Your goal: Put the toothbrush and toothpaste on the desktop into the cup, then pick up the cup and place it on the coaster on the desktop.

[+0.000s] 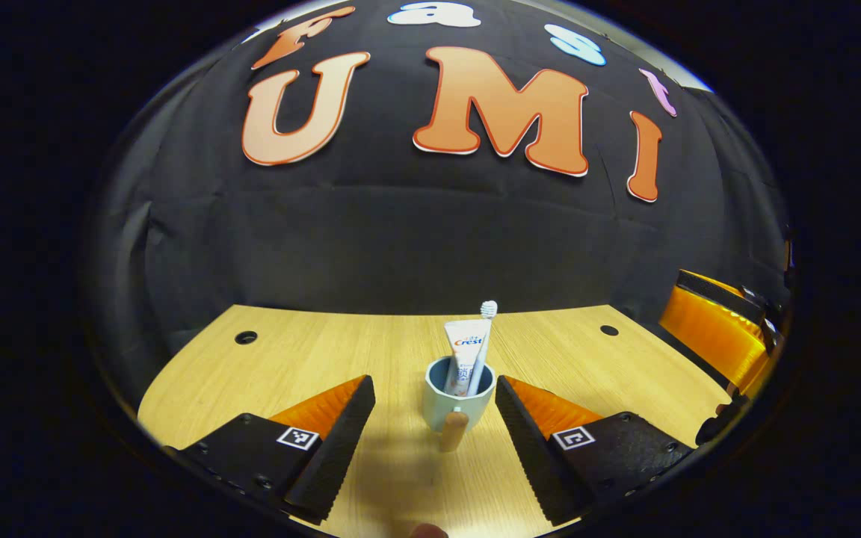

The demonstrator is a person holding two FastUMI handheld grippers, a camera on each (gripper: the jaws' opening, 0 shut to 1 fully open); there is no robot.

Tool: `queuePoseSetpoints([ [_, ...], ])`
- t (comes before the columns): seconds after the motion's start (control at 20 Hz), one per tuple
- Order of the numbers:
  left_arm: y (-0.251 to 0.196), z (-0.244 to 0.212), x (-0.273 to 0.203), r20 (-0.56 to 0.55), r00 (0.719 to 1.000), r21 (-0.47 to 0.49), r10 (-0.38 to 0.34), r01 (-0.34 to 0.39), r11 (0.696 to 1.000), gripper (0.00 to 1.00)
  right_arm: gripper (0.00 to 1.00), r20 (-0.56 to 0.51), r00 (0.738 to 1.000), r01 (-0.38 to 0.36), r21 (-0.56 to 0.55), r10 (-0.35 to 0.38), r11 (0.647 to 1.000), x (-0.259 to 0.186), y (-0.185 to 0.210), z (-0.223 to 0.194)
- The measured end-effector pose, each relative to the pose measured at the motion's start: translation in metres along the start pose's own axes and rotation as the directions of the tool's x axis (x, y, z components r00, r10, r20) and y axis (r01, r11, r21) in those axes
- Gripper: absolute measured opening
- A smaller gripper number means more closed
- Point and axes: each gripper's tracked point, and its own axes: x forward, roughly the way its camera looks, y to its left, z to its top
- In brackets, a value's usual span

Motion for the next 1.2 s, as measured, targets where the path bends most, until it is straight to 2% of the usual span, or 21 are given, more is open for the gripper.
queuePoseSetpoints([
  [0.2,-0.01,-0.006,0.019,-0.105,0.994,0.013,-0.026,0.027,1.0,0.98,0.94,0.002,1.0,0.024,-0.054,-0.024,0.998,-0.025,-0.017,0.008],
  [0.35,-0.019,-0.025,0.028,-0.224,0.972,-0.018,-0.077,0.075,0.997,0.98,0.95,-0.021,0.999,0.023,-0.046,-0.024,0.999,-0.048,-0.024,0.009],
  [0.5,-0.021,-0.037,0.033,-0.337,0.937,-0.046,-0.088,0.077,0.996,0.98,0.95,-0.017,0.999,0.041,-0.085,-0.043,0.996,-0.07,-0.04,0.01],
  [0.65,-0.021,-0.047,0.04,-0.452,0.887,-0.076,-0.092,0.064,0.995,0.97,0.95,0.003,0.998,0.058,-0.12,-0.058,0.991,-0.088,-0.049,0.018],
  [0.75,-0.02,-0.051,0.043,-0.498,0.865,-0.029,-0.061,0.053,0.998,1.0,0.96,0.005,0.998,0.057,-0.12,-0.057,0.991,-0.098,-0.052,0.018],
  [1.0,-0.018,-0.057,0.057,-0.586,0.809,0.092,0.04,0.018,0.996,0.97,0.98,-0.004,0.998,0.065,-0.108,-0.066,0.992,-0.101,-0.053,0.019],
  [1.1,-0.02,-0.067,0.066,-0.622,0.78,0.124,0.069,0.011,0.992,0.97,0.98,-0.007,0.998,0.062,-0.095,-0.063,0.994,-0.103,-0.053,0.017],
  [1.2,-0.021,-0.056,0.069,-0.639,0.764,0.139,0.088,0.003,0.99,1.0,0.98,-0.006,0.998,0.068,-0.087,-0.069,0.994,-0.103,-0.055,0.015],
])
